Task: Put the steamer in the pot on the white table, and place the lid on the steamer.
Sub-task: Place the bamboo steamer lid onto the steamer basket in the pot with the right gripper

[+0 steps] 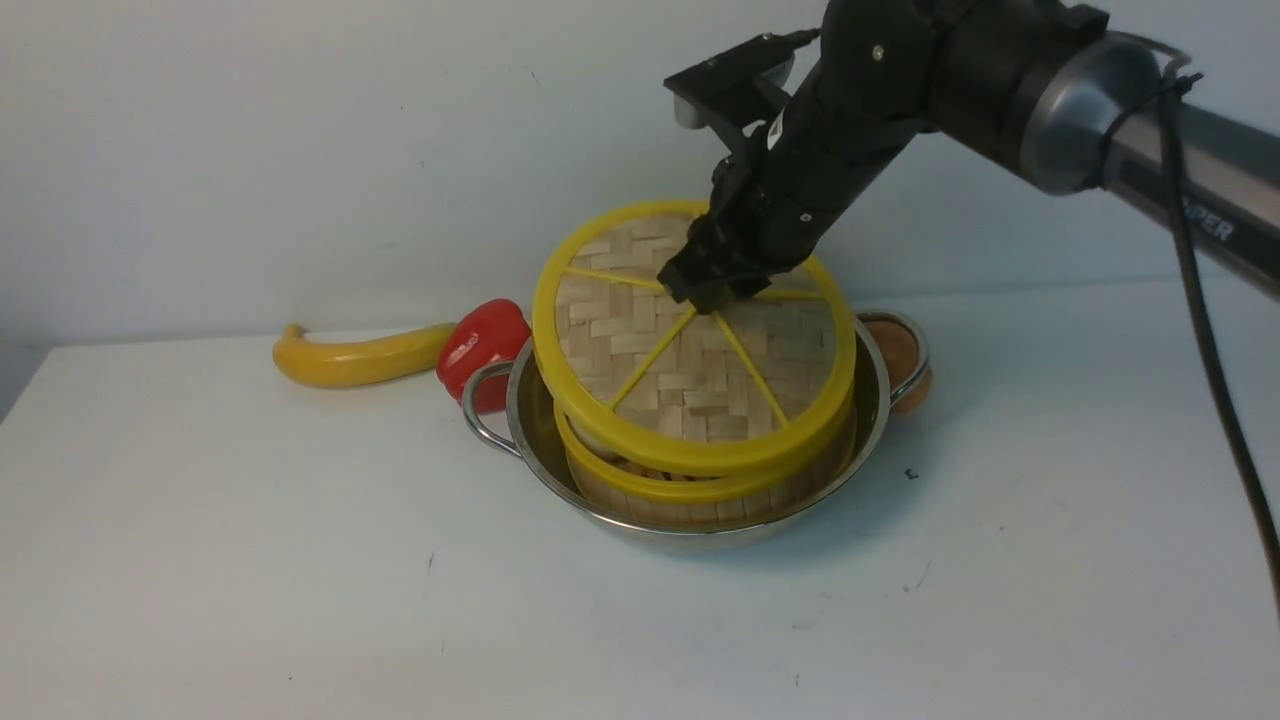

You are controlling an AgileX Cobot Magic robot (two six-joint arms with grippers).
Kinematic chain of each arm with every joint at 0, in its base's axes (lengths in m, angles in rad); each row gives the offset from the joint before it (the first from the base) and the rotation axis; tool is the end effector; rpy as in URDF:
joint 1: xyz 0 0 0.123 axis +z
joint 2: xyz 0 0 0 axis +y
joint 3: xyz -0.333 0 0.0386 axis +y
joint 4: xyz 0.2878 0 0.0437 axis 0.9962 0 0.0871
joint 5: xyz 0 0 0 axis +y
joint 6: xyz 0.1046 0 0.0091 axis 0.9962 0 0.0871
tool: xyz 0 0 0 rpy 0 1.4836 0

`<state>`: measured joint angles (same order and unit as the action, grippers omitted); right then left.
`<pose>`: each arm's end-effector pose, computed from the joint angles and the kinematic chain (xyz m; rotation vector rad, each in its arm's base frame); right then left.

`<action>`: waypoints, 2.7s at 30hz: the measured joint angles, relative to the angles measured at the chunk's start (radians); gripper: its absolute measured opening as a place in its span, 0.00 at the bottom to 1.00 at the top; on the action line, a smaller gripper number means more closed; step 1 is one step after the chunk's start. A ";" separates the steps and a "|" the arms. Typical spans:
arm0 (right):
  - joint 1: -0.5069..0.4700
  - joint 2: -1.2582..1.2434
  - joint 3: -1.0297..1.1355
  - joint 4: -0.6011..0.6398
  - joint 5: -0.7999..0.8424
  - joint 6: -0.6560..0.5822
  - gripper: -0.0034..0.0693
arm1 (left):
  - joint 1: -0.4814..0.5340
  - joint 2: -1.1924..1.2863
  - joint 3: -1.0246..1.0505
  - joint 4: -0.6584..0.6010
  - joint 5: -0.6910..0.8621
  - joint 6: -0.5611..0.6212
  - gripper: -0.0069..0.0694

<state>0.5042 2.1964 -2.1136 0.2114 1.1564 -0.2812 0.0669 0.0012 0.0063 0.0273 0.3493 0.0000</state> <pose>0.4800 0.2879 0.2963 -0.9883 2.5433 0.3524 0.0562 0.0047 0.1755 -0.0445 1.8404 0.0734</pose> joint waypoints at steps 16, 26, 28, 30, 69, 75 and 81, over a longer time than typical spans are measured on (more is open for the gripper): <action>0.000 0.026 0.000 -0.004 0.028 0.000 0.24 | 0.000 0.000 0.000 0.000 -0.001 0.000 0.64; 0.000 0.036 0.000 -0.011 0.005 0.000 0.24 | 0.000 0.000 0.000 0.000 -0.001 0.000 0.64; 0.000 0.035 0.000 -0.011 0.005 0.000 0.24 | 0.000 0.000 0.000 0.000 -0.001 0.000 0.64; 0.000 0.033 0.000 -0.011 0.001 0.000 0.24 | 0.000 0.000 0.000 0.000 -0.001 0.000 0.64; 0.000 0.033 0.000 -0.043 -0.034 -0.026 0.24 | 0.000 0.000 0.000 0.000 -0.001 0.000 0.64; 0.000 0.033 0.000 -0.053 -0.009 -0.026 0.24 | 0.000 0.000 0.000 0.000 -0.001 0.000 0.64; 0.000 0.033 0.000 -0.036 -0.025 -0.026 0.24 | 0.000 0.000 0.000 0.000 -0.001 0.000 0.64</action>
<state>0.5042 2.2292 -2.1136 0.1757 1.1315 -0.3076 0.0669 0.0012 0.0063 0.0273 0.3486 0.0000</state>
